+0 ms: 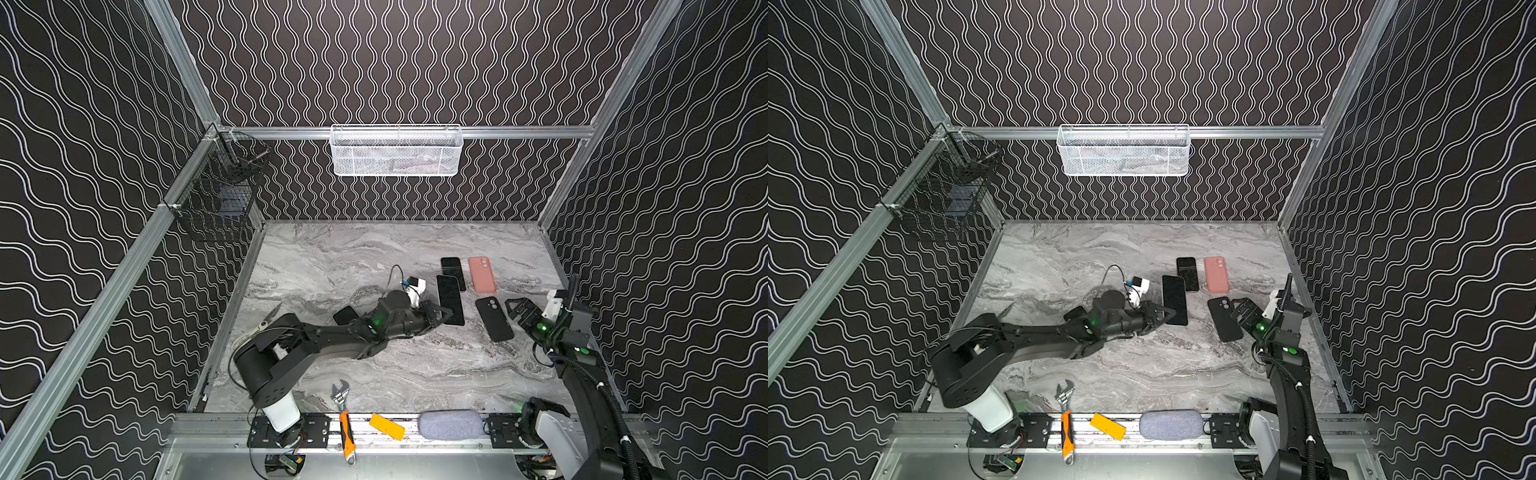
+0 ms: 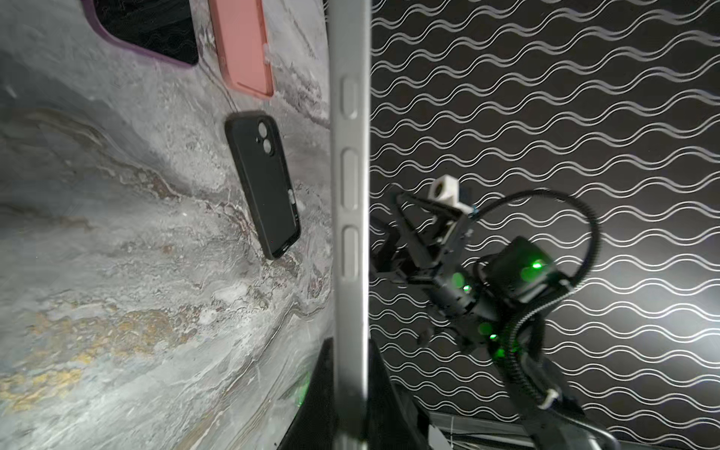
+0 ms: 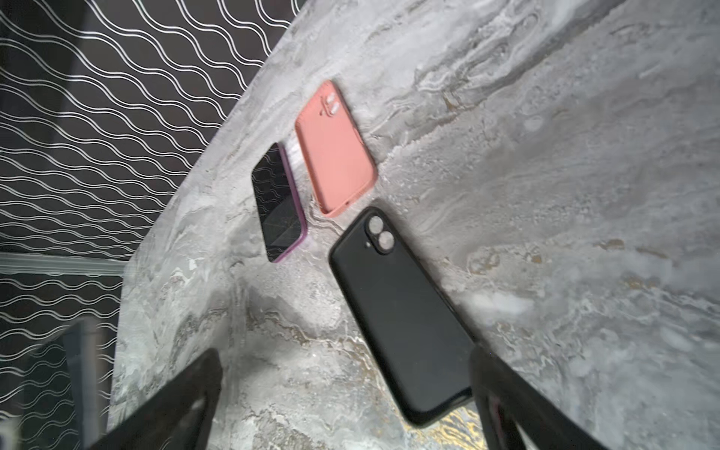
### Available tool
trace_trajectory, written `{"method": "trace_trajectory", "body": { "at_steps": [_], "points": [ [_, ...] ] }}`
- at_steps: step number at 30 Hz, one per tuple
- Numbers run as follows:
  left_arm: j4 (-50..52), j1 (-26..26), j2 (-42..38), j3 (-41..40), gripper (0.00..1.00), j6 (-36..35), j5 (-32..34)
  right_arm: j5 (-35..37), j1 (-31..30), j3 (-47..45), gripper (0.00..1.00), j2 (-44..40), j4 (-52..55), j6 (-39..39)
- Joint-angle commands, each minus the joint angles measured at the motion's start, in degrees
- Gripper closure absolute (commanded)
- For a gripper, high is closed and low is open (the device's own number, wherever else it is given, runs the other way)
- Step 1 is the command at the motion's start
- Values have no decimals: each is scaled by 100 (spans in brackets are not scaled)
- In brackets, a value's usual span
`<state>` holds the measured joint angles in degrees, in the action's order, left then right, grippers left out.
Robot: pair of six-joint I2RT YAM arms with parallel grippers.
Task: Take the phone out of the phone case
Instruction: Place the phone at the center of the table.
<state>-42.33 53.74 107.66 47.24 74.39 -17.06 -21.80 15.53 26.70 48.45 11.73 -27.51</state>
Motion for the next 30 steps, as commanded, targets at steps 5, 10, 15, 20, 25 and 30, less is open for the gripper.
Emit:
{"method": "trace_trajectory", "body": {
  "at_steps": [5,10,15,20,25,30],
  "points": [
    [-329,334,888,570,100,-171,315,-161,3,307,1,-20,269,191],
    [-340,464,1321,732,100,-110,461,-317,3,267,1,5,64,73],
    [-371,537,1706,812,100,66,525,-416,3,213,1,46,-53,37],
    [-484,560,1925,879,100,129,553,-465,3,178,1,59,-93,27],
    [-513,567,2085,926,100,196,522,-474,-2,139,1,60,-122,18],
    [-584,568,2238,971,100,267,475,-492,3,90,1,71,-162,-8]
  ]
}}
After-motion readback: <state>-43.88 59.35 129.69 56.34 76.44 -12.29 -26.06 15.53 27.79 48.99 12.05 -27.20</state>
